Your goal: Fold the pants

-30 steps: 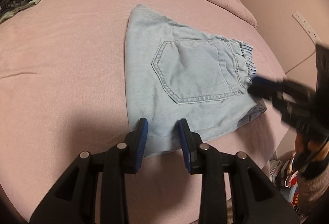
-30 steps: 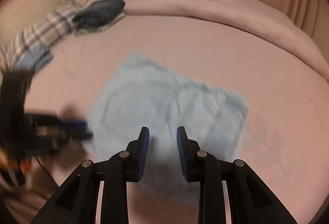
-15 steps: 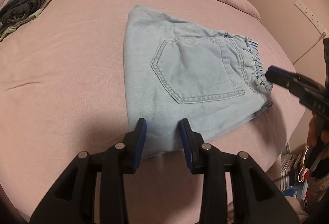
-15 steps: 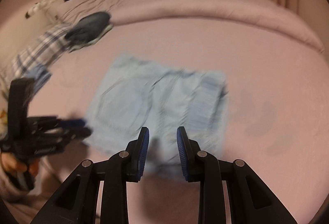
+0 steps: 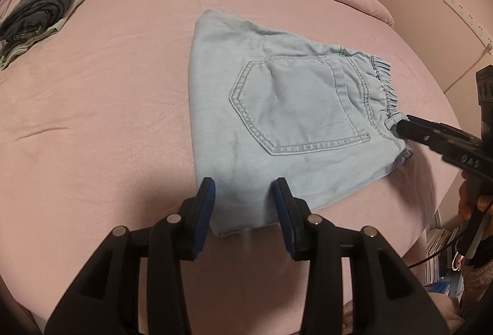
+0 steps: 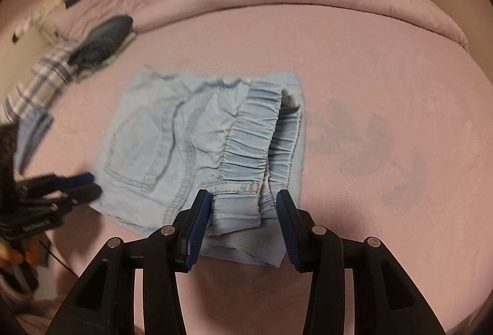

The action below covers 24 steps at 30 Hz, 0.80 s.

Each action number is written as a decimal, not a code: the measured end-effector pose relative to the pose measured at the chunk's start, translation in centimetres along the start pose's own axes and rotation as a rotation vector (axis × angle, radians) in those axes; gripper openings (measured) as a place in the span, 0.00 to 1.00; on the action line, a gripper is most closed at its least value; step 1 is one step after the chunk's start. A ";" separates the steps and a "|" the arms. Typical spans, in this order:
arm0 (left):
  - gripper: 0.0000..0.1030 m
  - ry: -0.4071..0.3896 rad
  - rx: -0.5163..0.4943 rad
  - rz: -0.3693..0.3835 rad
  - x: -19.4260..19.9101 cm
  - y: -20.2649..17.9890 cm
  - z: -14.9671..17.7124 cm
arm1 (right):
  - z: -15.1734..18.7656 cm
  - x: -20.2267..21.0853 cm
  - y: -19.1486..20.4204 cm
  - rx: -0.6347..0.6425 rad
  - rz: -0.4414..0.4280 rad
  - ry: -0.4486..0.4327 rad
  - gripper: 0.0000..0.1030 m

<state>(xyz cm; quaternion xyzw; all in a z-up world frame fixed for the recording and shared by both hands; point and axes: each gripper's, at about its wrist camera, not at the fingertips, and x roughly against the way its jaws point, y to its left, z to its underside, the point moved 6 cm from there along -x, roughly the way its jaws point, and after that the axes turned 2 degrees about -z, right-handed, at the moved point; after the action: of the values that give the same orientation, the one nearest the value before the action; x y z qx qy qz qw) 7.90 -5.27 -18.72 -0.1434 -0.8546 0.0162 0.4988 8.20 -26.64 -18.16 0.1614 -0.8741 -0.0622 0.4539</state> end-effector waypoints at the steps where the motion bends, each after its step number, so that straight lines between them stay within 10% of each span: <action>1: 0.40 -0.002 -0.001 0.000 0.1 -0.1 0.1 | -0.2 0.2 0.0 -0.013 -0.012 -0.008 0.43; 24: 0.65 -0.077 0.059 -0.010 2.5 1.7 -1.4 | -0.7 -0.8 -2.6 -0.286 -0.217 0.029 0.65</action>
<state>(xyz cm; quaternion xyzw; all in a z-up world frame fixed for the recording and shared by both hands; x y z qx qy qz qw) 8.31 -3.13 -16.24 -0.1235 -0.8731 0.0445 0.4695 9.73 -28.78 -19.01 0.1893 -0.8270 -0.2323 0.4757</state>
